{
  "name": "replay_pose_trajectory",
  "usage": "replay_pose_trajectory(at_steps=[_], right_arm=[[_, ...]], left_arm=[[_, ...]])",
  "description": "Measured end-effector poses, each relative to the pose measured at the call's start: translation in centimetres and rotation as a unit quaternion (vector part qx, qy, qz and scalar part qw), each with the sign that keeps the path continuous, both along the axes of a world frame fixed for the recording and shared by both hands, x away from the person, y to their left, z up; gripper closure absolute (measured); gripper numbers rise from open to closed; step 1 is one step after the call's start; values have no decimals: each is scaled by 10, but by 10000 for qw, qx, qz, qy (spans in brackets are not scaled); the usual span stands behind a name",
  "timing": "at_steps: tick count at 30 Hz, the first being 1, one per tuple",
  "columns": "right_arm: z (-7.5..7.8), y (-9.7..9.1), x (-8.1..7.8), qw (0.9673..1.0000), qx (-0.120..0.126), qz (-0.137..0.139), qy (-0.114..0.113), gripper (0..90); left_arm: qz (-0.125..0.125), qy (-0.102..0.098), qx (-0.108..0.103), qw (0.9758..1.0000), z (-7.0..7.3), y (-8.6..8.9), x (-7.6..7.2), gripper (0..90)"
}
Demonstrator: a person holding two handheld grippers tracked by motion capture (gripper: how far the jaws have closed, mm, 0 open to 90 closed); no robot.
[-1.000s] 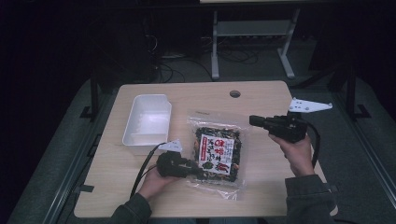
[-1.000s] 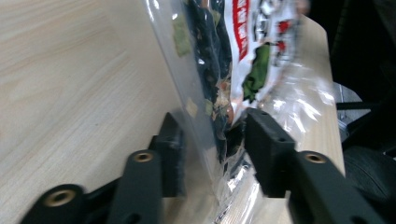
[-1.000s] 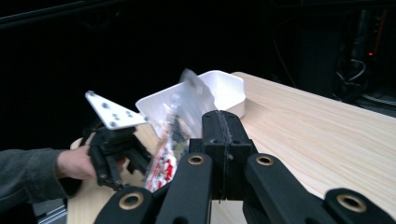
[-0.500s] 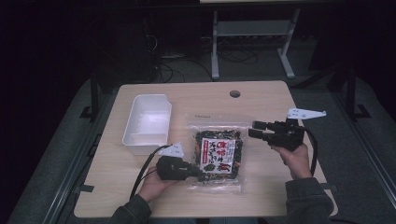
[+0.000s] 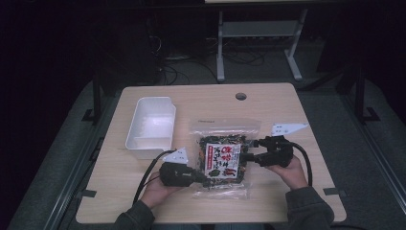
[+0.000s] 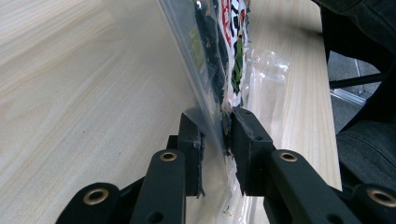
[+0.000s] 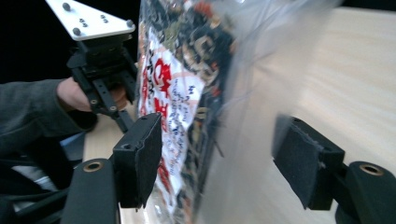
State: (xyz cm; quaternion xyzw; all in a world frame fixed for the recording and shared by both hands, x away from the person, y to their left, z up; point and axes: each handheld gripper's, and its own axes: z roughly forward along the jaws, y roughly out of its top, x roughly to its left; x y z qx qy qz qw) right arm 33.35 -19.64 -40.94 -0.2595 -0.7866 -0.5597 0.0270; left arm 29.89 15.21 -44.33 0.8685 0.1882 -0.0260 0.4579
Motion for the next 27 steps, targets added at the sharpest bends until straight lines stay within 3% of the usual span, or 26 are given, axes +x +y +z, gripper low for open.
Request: replay_pose_trajectory(at_steps=[3, 7, 10, 13, 19, 27], right_arm=[[-5, 7, 2, 9998, -46, 164, 136, 353], [-7, 14, 2, 9994, -92, 310, 127, 361], [-6, 17, 0, 9988, -45, 468, 118, 432], [-3, 14, -2, 9980, 164, 583, 191, 570], [2, 15, -8, 9974, 142, 700, 135, 712], [9, 19, -15, 9967, 123, 799, -28, 745]], left_arm=[[-24, -9, -16, 10000, 0, 0, 0, 743], [-55, -7, -27, 10000, 1, 0, -1, 745], [-79, -38, 6, 10000, 1, 1, -1, 745], [-36, -80, 27, 10000, 2, 1, -2, 739], [32, -185, 111, 9998, 3, 3, -1, 695], [134, -309, 205, 9992, 4, 6, -1, 634]])
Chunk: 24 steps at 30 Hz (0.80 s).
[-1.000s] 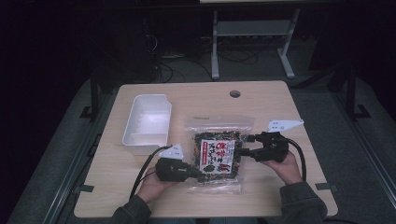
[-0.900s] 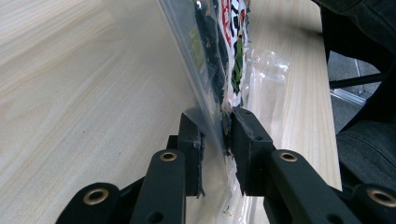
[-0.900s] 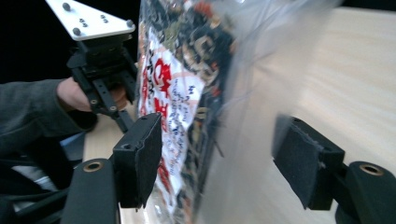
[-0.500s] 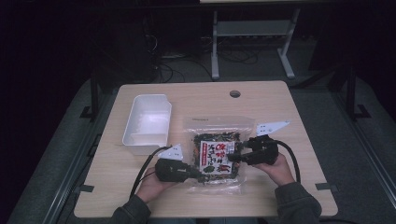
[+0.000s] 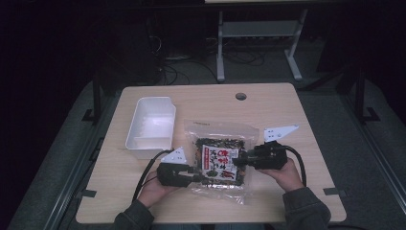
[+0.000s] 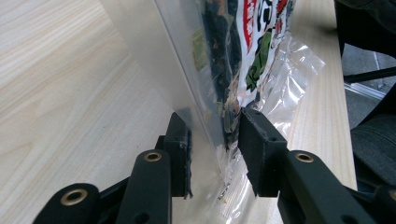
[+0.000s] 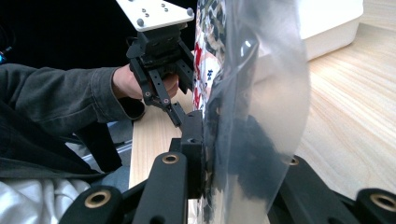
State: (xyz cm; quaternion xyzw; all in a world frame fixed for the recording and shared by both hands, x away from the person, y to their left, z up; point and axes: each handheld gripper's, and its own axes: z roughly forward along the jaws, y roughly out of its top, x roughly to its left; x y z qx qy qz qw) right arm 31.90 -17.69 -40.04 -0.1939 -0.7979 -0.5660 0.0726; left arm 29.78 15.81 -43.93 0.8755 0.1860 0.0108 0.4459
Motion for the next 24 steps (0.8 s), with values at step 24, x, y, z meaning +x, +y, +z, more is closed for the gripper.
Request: replay_pose_trajectory(at_steps=[24], right_arm=[[21, -19, -8, 9955, 62, -797, -513, 751]], left_arm=[[273, -182, 159, 9993, 1, 7, 0, 476]])
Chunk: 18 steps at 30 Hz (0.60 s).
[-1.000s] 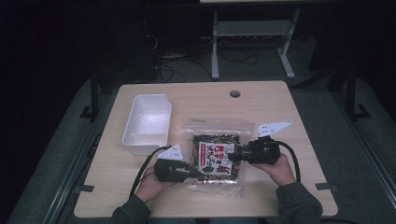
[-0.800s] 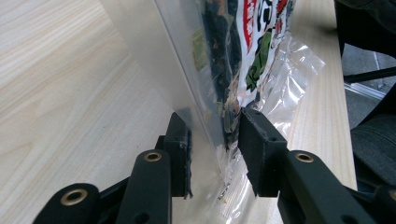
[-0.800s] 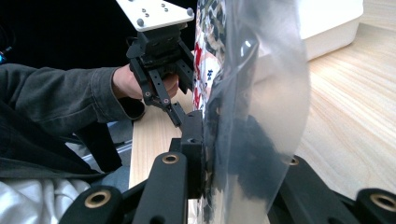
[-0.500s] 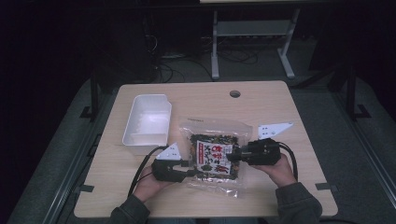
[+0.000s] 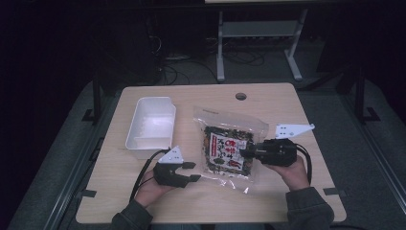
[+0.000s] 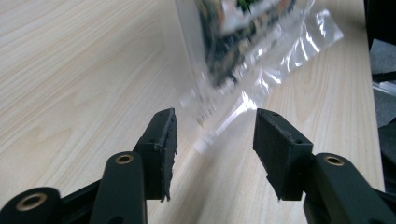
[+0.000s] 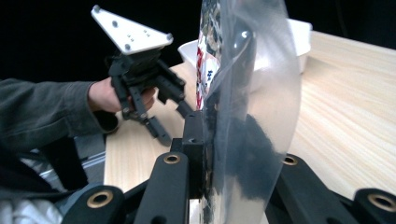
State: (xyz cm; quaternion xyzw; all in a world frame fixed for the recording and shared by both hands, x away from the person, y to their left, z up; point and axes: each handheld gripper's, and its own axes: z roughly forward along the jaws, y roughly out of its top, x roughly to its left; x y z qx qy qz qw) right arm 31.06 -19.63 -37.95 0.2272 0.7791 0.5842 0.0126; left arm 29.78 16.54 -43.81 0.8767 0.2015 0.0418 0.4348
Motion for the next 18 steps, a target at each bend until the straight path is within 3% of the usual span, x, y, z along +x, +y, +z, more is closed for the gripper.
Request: replay_pose_trajectory(at_steps=[3, 6, 9, 10, 17, 18], right_arm=[[1, -2, 0, 9999, 0, -109, 0, 751], [1, -5, 1, 9991, -13, -430, -4, 751], [2, -6, 1, 9983, -9, -584, 19, 752], [2, -8, 1, 9971, -19, -761, 29, 752], [3, -8, 1, 9925, -35, -1219, 6, 751], [4, -7, 0, 9904, -92, -1376, -12, 751]], left_arm=[[7, 6, 33, 10000, 0, -1, 0, 471], [11, -19, 82, 10000, -1, -2, -1, 450], [-1, -38, 116, 9999, -1, -3, -2, 440], [8, -45, 126, 9999, -1, -3, -2, 422], [53, -142, 270, 9995, -1, -5, -5, 370], [65, -159, 326, 9993, -1, -6, -6, 362]])
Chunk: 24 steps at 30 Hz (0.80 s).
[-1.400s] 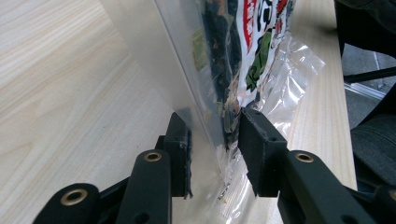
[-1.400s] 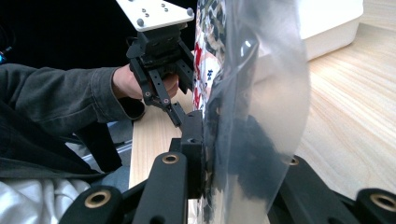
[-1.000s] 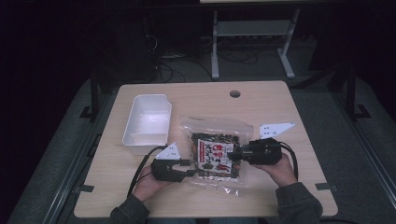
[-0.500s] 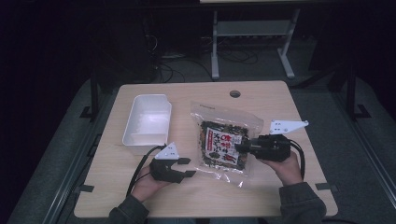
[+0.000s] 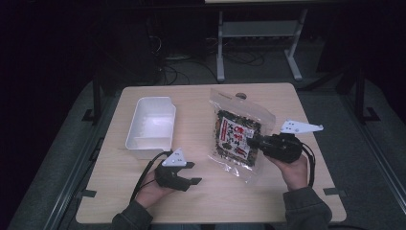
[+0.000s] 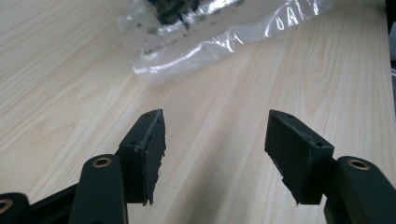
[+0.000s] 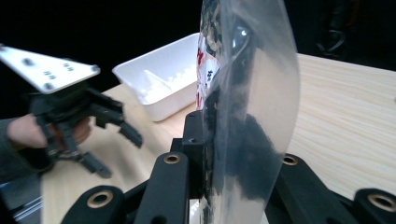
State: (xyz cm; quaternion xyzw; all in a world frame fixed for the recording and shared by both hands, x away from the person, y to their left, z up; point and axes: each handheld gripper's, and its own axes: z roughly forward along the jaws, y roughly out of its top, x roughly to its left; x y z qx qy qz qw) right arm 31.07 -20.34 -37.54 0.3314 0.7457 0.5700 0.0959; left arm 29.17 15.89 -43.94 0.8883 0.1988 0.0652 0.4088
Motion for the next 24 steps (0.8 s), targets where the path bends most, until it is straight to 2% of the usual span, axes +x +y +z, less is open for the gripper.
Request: replay_pose_trajectory(at_steps=[1, 5, 7, 10, 13, 19, 24], right_arm=[[0, 0, 0, 10000, 0, 0, 0, 751], [3, 5, -1, 9995, -123, -280, -56, 751], [7, 11, -3, 9981, -304, -513, -141, 751], [9, 17, -3, 9971, -341, -646, -192, 752], [11, 20, -2, 9968, -298, -709, -198, 752], [20, 36, 0, 9949, -263, -895, -383, 751], [26, 51, 6, 9940, -114, -993, -452, 752]], left_arm=[[0, 0, 0, 10000, 0, 0, 0, 350], [6, -49, 54, 10000, 0, -2, -4, 331], [9, -70, 73, 9999, 1, -2, -5, 314], [17, -101, 99, 9999, 2, -1, -6, 303], [55, -117, 84, 9999, 3, 0, -7, 298], [107, -164, 118, 9997, 4, 6, -10, 295], [182, -198, 131, 9996, 5, 14, -13, 290]])
